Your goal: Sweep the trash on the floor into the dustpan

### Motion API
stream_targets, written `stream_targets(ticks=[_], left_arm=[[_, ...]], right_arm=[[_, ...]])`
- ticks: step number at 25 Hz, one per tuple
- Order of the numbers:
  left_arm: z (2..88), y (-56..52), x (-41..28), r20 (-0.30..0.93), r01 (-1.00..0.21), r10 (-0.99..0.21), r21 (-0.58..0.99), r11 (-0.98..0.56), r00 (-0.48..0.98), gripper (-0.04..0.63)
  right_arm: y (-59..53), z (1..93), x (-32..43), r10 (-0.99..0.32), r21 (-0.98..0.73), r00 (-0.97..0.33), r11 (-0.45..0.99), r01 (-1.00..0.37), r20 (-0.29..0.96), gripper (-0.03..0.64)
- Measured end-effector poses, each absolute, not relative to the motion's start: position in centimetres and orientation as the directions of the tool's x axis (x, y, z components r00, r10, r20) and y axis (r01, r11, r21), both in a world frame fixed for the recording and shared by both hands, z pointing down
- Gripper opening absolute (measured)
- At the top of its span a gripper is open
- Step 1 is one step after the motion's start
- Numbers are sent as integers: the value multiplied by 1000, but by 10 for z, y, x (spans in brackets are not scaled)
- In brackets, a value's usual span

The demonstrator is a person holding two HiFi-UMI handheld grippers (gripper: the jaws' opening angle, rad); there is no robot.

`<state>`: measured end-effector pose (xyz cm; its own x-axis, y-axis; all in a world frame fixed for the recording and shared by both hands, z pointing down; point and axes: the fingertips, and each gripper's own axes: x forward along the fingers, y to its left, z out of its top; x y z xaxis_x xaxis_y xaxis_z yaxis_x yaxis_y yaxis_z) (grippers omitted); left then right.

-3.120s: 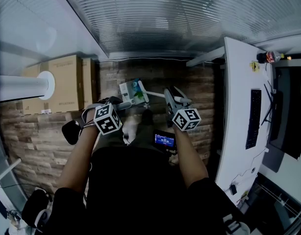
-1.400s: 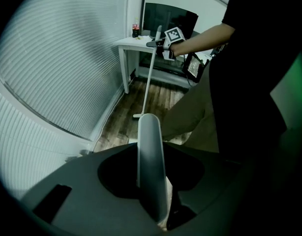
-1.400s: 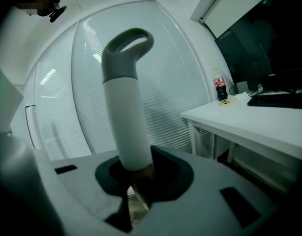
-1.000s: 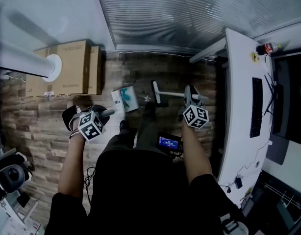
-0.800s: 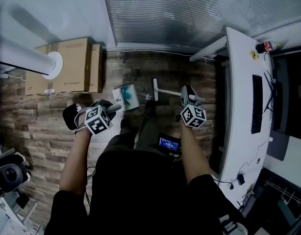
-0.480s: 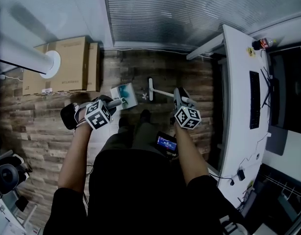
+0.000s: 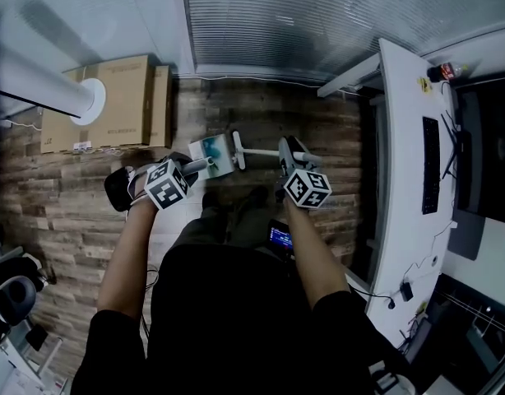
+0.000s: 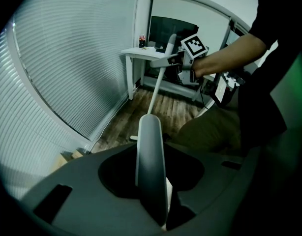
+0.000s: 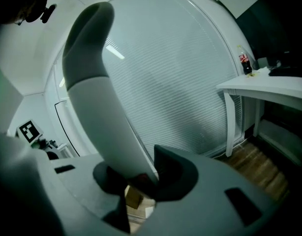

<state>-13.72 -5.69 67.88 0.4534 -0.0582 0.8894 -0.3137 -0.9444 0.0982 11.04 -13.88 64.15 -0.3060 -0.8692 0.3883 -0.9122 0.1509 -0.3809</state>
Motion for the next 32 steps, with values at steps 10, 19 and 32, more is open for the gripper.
stream_targets(ticks=[10,19,32], left_arm=[[681,-54,-131,881,-318,-60,105,-942,469,98],[680,-49,-138,885,-319,-86,73,-945,457,101],[617,-71,-141,770,-396,-258,-8,-918,584,179]], right_arm=[[-130,631,100,-870,-464,-358,176,-868,340,97],[-112,600,128,-912,-466,-309,158,-871,269,80],[-116,479,136,-952,-270,-284,245,-931,116,71]])
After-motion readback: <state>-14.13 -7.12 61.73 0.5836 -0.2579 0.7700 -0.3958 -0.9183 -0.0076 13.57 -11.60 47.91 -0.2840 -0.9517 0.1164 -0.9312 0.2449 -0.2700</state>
